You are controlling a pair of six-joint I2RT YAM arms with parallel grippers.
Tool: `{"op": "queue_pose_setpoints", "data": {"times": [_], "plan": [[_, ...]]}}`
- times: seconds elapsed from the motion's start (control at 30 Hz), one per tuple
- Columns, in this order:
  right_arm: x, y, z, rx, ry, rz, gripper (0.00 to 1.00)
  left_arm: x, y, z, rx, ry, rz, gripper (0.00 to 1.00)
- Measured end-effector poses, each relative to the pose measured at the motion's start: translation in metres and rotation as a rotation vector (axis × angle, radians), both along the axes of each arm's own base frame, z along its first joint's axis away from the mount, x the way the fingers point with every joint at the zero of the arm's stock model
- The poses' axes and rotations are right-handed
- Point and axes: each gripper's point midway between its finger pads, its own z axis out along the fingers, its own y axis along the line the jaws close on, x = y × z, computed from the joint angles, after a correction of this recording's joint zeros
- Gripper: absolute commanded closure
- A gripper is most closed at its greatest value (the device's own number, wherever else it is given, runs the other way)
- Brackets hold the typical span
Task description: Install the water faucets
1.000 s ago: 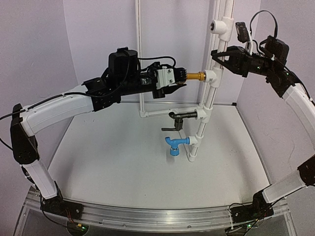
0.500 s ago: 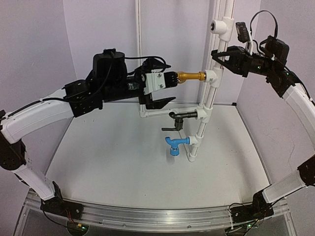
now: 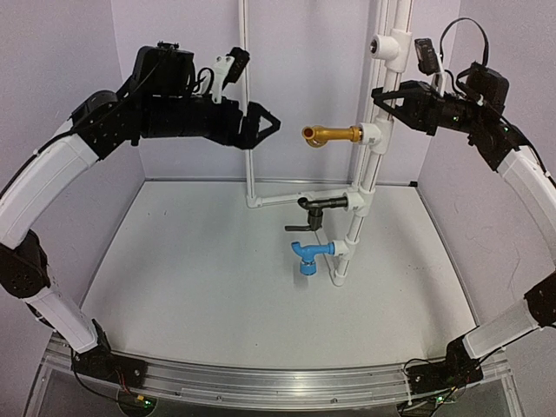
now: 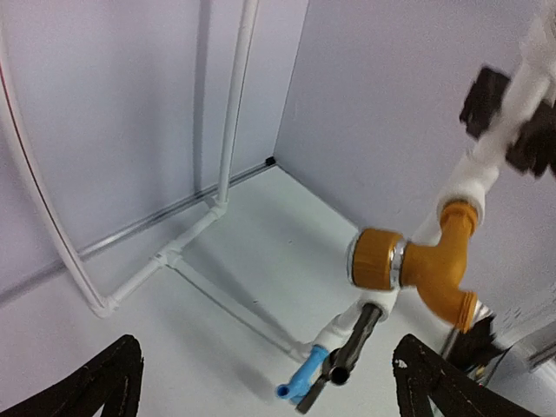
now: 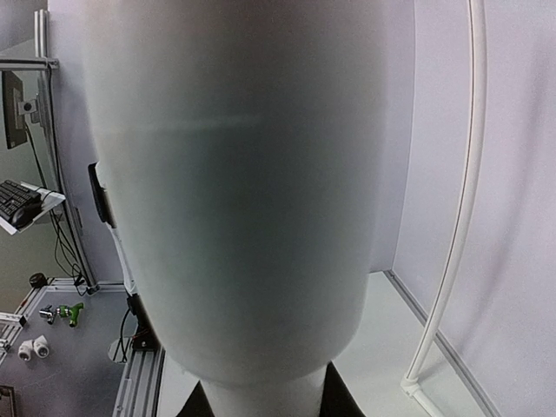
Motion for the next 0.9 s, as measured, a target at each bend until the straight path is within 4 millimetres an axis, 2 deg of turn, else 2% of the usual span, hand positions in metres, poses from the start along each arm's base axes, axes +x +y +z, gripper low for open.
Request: {"op": "queue_pose_setpoints", "data": {"times": [0.1, 0.3, 0.37, 0.43, 0.63, 0.77, 0.9], "plan": [[0.001, 0.001, 0.000, -0.001, 0.003, 0.007, 1.00, 0.009, 0.001, -0.004, -0.153, 0.220, 0.018, 0.00], [0.001, 0.001, 0.000, -0.002, 0.004, 0.012, 1.00, 0.003, -0.019, -0.033, -0.409, 0.633, -0.002, 0.00], [0.001, 0.001, 0.000, -0.002, 0.004, 0.012, 1.00, 0.000, -0.027, -0.036, -0.468, 0.728, -0.020, 0.00], [0.001, 0.001, 0.000, -0.002, 0.004, 0.012, 1.00, -0.004, -0.034, -0.030, -0.526, 0.799, -0.055, 0.00], [-0.001, 0.003, 0.000, -0.002, 0.004, 0.018, 1.00, -0.016, -0.054, 0.007, -0.683, 0.910, -0.230, 0.01], [-0.002, 0.007, 0.001, -0.001, 0.004, 0.021, 1.00, -0.017, -0.071, 0.004, -0.694, 0.994, -0.297, 0.04], [-0.004, 0.012, 0.001, 0.001, 0.006, 0.019, 1.00, -0.014, -0.088, -0.015, -0.665, 1.093, -0.322, 0.06]]}}
